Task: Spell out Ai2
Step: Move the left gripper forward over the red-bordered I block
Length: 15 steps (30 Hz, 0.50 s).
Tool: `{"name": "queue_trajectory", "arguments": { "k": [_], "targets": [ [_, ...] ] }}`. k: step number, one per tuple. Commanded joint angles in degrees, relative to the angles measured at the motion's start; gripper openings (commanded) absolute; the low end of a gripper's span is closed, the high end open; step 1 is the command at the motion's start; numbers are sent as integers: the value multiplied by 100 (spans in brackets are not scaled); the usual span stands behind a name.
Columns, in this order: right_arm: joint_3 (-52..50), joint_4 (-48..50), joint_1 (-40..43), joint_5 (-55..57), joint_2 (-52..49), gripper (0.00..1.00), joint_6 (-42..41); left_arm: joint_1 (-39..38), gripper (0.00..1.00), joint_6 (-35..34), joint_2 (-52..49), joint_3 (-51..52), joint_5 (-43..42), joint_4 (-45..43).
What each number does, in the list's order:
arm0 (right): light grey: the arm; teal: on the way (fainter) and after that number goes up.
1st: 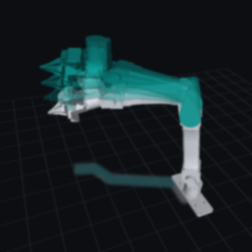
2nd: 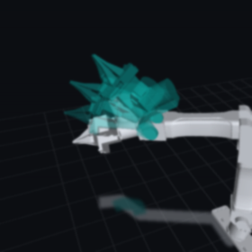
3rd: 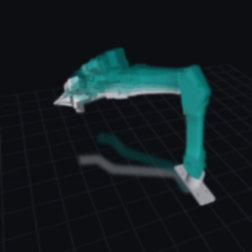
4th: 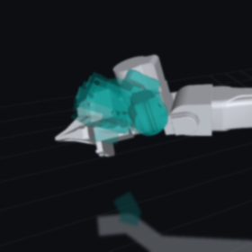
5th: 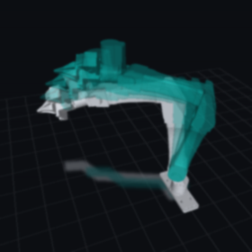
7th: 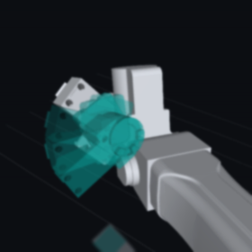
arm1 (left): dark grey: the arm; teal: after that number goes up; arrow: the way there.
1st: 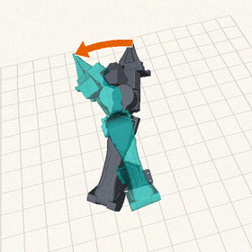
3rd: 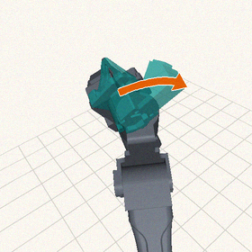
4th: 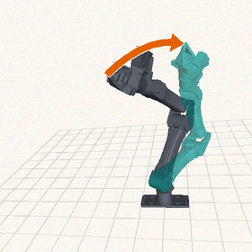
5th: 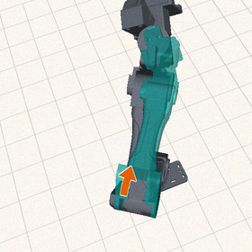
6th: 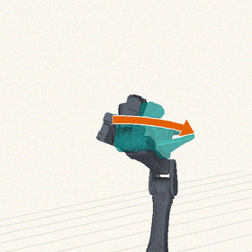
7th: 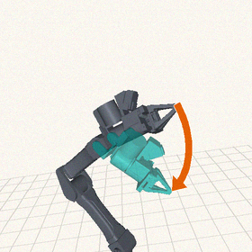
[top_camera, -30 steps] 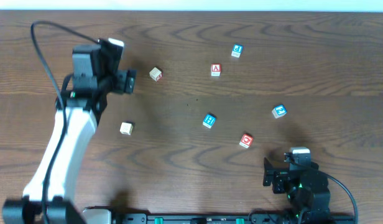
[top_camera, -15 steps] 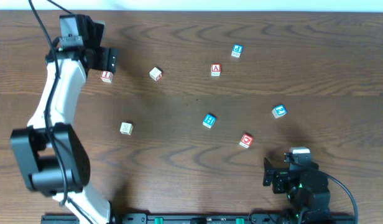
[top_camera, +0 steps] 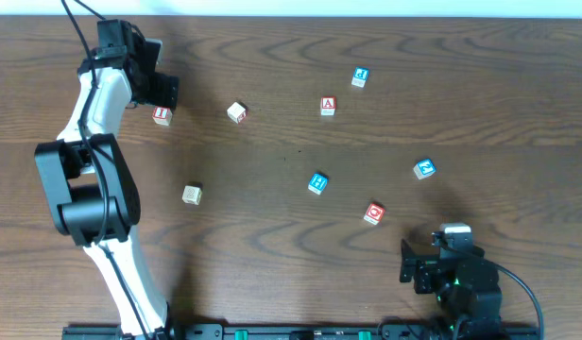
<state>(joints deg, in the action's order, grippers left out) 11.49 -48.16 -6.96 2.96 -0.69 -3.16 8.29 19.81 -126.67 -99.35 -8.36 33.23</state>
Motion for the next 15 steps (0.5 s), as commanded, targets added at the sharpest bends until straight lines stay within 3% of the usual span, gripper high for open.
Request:
{"name": "queue_trajectory", "arguments": {
  "k": [1,15],
  "targets": [
    [-68,-22,46,-22,37,99,44,20,95,83,-153,-155,-378,0],
    [-68,-22,46,-22,37,99,44,-11,95,-129,-243,-151,-525,33]
  ]
}}
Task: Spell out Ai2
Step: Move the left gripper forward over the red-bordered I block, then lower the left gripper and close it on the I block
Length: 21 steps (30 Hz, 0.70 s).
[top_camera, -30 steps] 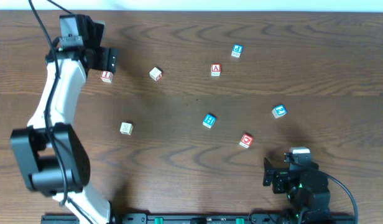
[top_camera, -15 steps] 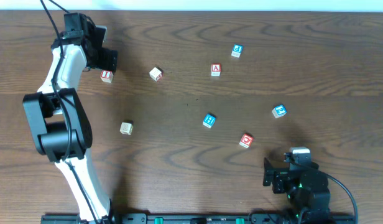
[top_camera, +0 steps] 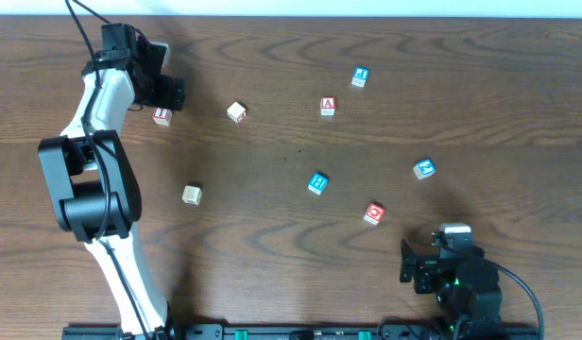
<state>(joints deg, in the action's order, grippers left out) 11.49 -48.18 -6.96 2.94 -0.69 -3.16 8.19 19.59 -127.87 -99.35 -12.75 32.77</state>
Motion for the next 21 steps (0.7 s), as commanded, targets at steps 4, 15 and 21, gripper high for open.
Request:
{"name": "queue_trajectory", "arguments": {
  "k": [4,15,21],
  "targets": [
    [-68,-22,46,-20,37,99,44,2,95,-142,-122,-87,-85,387],
    [-68,-20,46,-20,37,99,44,-2,100,-138,-125,-11,-79,592],
    [-68,-22,46,-20,37,99,44,-2,91,-138,-125,13,-83,811]
  ]
}}
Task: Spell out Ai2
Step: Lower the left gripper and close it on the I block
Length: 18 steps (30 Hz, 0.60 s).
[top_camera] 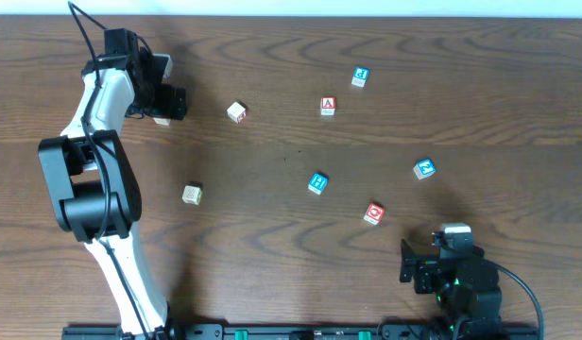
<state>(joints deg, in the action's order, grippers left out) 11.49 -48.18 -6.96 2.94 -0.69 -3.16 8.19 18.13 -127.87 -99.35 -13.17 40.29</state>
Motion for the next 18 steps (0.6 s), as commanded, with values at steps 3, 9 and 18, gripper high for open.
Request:
{"name": "queue_trajectory", "arguments": {
  "k": [3,9,18],
  "targets": [
    [-68,-20,46,-20,37,99,44,-2,85,39,-125,87,-37,57],
    [-68,-20,46,-20,37,99,44,-2,74,120,-125,310,7,11],
    [-68,-20,46,-20,37,99,44,-2,64,313,-125,439,219,-146]
  ]
}}
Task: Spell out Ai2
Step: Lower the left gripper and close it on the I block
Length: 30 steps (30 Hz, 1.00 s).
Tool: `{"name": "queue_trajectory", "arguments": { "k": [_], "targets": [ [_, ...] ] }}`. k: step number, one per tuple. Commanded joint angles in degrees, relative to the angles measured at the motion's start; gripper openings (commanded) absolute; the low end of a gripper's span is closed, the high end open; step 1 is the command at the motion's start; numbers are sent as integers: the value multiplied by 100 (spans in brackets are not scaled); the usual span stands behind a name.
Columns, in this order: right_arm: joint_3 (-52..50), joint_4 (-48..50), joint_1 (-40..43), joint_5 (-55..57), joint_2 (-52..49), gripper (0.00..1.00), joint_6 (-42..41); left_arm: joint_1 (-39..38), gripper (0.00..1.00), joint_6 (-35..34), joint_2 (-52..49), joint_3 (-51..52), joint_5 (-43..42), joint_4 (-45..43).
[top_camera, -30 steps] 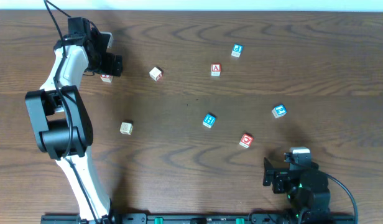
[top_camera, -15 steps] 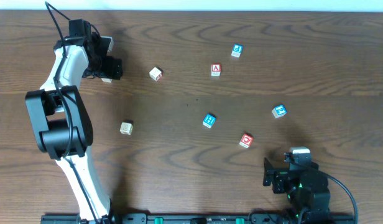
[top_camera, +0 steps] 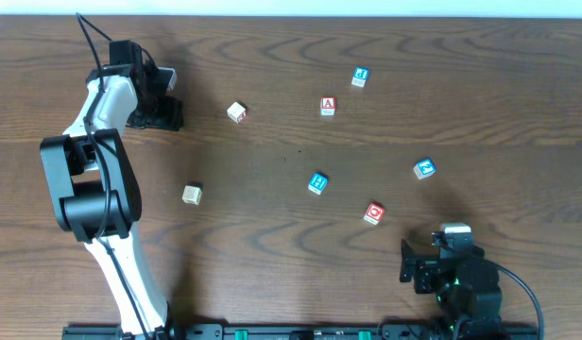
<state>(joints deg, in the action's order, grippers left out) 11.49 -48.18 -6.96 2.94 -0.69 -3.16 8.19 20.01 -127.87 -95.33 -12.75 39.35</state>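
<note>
The red-and-white A block [top_camera: 328, 106] lies at the upper middle of the wooden table. A blue block [top_camera: 360, 76] sits further back to its right, and another blue block [top_camera: 423, 169] marked like a 2 lies at the right. My left gripper [top_camera: 165, 116] is low over the far left spot where a small red-lettered block lay; that block is hidden under it, and its jaws cannot be made out. My right gripper [top_camera: 405, 263] rests at the near right edge, away from every block.
A third blue block [top_camera: 317, 182] and a red block [top_camera: 373, 213] lie in the middle right. A pale block with red marks [top_camera: 237, 112] sits right of the left gripper. A plain tan block [top_camera: 192, 195] lies nearer the front left.
My left gripper has shifted slightly toward the front and now covers the small red-lettered block, whose edge showed just below it before. The right arm and the other blocks are unchanged.
At first my left gripper stood just behind the red-lettered block at the far left, the block fully visible. It then sat a little closer, then partly over the block, and now hides it entirely. No block has changed place and the right arm stayed parked.
</note>
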Motion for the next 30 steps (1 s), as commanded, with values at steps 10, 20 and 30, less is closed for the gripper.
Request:
{"name": "queue_trajectory", "arguments": {
  "k": [10,20,30],
  "targets": [
    [-68,-22,46,-20,37,99,44,-2,56,118,-125,37,435,-256],
    [-68,-20,46,-20,37,99,44,-2,38,48,-125,37,433,-254],
    [-68,-20,46,-20,37,99,44,-2,31,-245,-125,37,417,-254]
  ]
}}
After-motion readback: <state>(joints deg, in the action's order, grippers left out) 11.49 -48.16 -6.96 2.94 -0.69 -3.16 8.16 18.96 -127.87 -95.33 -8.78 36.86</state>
